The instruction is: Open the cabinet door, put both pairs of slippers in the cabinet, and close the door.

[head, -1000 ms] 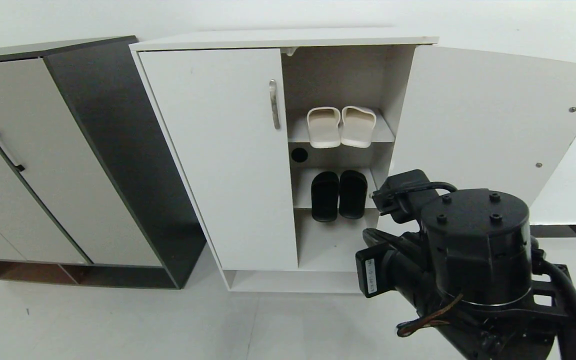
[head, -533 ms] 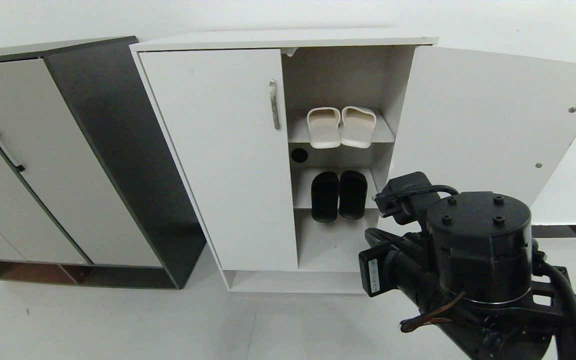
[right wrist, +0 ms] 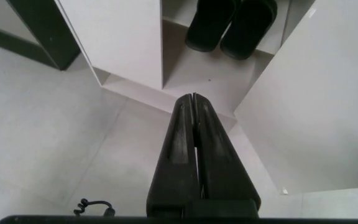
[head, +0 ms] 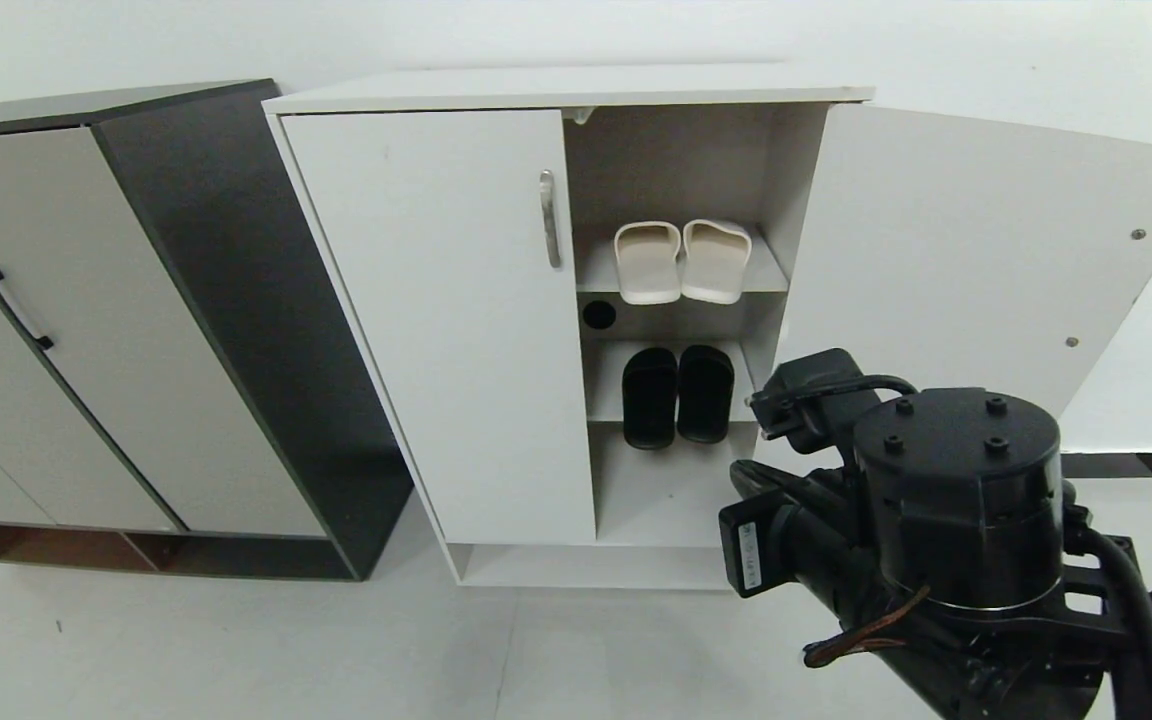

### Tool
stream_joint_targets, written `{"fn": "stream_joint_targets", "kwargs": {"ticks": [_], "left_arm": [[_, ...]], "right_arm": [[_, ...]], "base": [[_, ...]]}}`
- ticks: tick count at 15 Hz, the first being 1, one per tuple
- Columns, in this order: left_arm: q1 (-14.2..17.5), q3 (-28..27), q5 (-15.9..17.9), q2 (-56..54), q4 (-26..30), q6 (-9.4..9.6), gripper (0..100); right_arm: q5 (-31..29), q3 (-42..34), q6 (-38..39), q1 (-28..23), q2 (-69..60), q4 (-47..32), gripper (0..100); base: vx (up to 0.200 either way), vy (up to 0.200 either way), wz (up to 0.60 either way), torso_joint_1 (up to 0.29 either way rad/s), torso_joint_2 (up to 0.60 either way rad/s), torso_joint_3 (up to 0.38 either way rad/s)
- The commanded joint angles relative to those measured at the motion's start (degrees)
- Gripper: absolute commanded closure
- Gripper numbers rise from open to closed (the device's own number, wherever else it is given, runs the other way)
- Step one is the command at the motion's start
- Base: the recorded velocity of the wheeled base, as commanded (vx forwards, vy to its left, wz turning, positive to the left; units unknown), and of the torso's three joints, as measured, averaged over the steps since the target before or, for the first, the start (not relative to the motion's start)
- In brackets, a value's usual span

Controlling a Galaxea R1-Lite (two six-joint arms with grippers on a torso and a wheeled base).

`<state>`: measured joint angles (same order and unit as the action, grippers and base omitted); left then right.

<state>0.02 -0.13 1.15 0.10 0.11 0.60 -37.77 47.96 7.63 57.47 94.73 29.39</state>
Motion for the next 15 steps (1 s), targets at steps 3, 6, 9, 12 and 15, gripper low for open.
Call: {"fn": "stream_joint_targets", "kwargs": {"ticks": [3, 6, 9, 12, 15], "left_arm": [[0.1, 0.0, 0.0, 0.0, 0.2, 0.02, 100], [0.1, 0.0, 0.0, 0.0, 0.2, -0.07, 100], [0.1, 0.0, 0.0, 0.0, 0.2, -0.07, 100], [0.1, 0.0, 0.0, 0.0, 0.2, -0.07, 100], [0.1, 0.0, 0.0, 0.0, 0.2, -0.07, 100]], "right_arm": [[0.0, -0.1, -0.1, -0.2, 0.0, -0.2, 100], [0.0, -0.3, -0.1, -0.7, -0.1, -0.2, 100], [0.1, -0.7, 0.0, -0.8, 0.5, -0.2, 100], [1.1, -0.8, 0.1, -0.8, 0.9, -0.1, 100], [1.1, -0.8, 0.1, -0.8, 0.6, -0.1, 100]], "base": [[0.0, 0.0, 0.0, 0.04, -0.32, -0.356], [0.0, 0.0, 0.0, 0.058, -0.51, -0.354], [0.0, 0.0, 0.0, 0.124, -0.46, -0.344], [0.0, 0.0, 0.0, 0.136, -0.47, -0.328], [0.0, 0.0, 0.0, 0.165, -0.48, -0.316]]}}
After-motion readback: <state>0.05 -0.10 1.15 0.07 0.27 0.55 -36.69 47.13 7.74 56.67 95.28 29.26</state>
